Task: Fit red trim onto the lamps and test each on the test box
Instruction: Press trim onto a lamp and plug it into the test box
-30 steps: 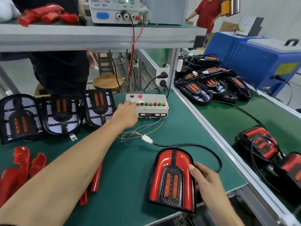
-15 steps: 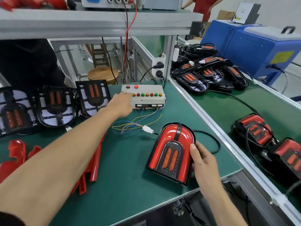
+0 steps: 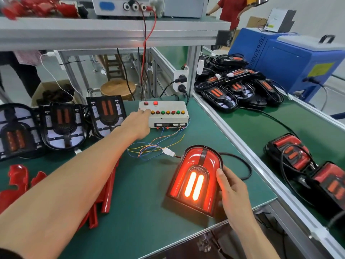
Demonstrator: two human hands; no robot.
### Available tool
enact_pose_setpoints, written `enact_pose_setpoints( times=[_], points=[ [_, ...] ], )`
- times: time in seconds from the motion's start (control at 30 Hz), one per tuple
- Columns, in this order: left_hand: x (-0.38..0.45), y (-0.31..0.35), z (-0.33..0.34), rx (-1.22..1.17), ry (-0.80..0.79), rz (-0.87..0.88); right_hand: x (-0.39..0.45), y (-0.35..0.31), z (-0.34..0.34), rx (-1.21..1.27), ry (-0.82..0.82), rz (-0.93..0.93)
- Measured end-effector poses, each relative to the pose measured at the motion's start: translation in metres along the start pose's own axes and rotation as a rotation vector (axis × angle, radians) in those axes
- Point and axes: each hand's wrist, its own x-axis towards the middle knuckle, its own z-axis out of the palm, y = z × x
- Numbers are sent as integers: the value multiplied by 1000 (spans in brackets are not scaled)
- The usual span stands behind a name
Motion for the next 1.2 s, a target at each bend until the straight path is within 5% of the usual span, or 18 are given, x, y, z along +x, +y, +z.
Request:
enact_pose_setpoints(
  times=[1.2],
  points=[
    [6, 9, 9, -49, 9, -118, -1, -1, -2, 20, 9, -9]
  ],
)
